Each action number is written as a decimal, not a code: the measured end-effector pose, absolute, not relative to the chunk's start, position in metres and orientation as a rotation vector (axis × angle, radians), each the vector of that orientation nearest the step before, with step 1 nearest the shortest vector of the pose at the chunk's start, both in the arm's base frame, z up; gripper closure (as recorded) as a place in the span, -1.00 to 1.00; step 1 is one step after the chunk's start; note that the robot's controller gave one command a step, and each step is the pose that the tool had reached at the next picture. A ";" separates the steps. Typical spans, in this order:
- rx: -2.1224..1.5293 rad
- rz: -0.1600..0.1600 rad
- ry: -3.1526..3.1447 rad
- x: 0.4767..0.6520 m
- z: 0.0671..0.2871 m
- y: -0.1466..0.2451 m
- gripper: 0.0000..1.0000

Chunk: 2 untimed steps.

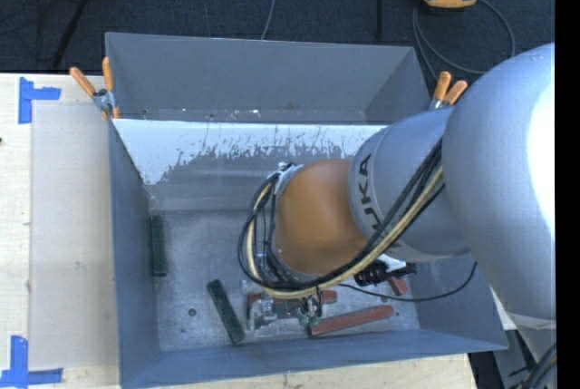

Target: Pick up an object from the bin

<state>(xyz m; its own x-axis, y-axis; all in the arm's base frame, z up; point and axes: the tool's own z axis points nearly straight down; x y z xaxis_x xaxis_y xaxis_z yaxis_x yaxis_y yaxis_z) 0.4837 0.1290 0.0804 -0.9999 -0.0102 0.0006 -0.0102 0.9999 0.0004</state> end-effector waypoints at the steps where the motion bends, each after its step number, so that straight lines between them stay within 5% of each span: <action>1: -0.037 -0.001 -3.140 0.498 0.081 0.116 1.00; 2: -0.003 -0.002 -3.150 0.498 0.271 0.108 1.00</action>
Offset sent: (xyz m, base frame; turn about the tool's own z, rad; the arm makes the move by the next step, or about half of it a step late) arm 0.0130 -0.0219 0.1870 0.0120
